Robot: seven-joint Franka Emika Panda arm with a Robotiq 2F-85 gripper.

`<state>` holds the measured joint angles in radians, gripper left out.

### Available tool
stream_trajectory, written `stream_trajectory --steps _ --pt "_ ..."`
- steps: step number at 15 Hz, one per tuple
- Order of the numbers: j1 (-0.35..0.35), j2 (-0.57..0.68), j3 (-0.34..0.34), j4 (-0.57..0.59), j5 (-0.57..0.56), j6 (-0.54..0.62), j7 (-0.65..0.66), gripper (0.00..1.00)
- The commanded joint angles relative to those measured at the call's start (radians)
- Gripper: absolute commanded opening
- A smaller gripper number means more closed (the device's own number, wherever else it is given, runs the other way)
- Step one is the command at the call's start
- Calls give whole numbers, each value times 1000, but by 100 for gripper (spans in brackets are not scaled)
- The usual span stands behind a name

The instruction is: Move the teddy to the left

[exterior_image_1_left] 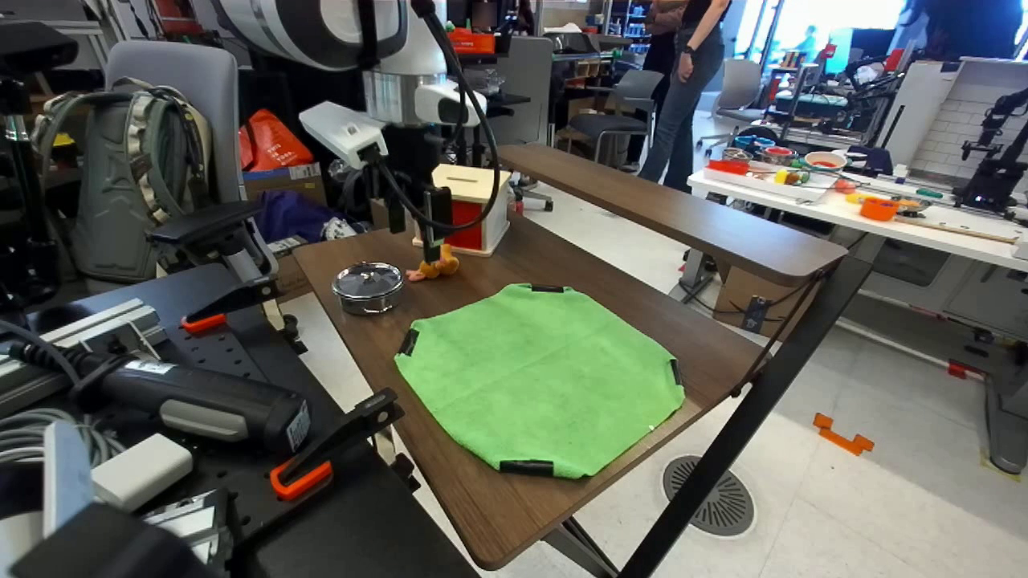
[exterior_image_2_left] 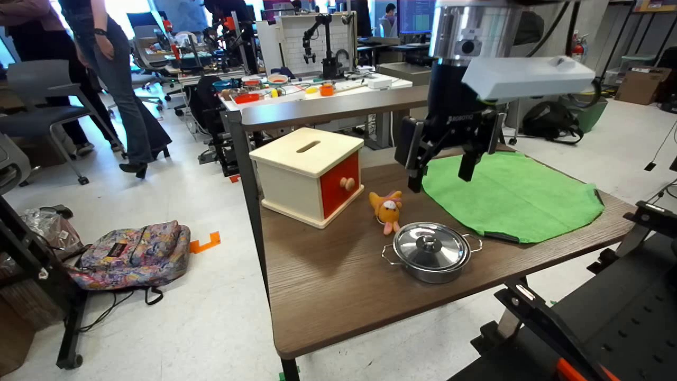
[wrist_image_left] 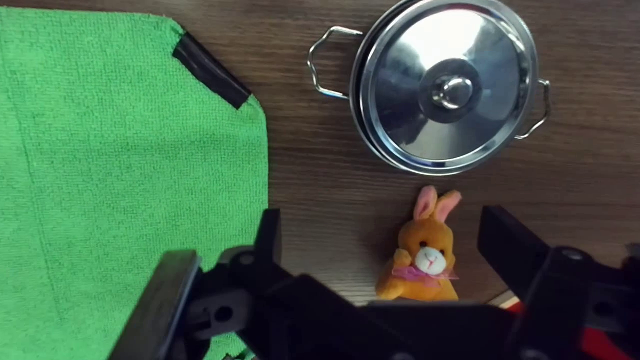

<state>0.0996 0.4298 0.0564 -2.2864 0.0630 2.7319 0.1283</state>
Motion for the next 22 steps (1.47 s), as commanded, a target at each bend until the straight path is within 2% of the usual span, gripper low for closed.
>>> stream_trajectory --steps 1,11,12,13,22 --pt "37 110 -22 100 -21 20 41 100" --pt "77 294 -23 293 -7 54 68 100" --pt "79 306 -22 307 -7 54 66 88" --pt "87 316 -28 318 -12 58 68 72" --pt "76 293 9 331 16 31 54 5"
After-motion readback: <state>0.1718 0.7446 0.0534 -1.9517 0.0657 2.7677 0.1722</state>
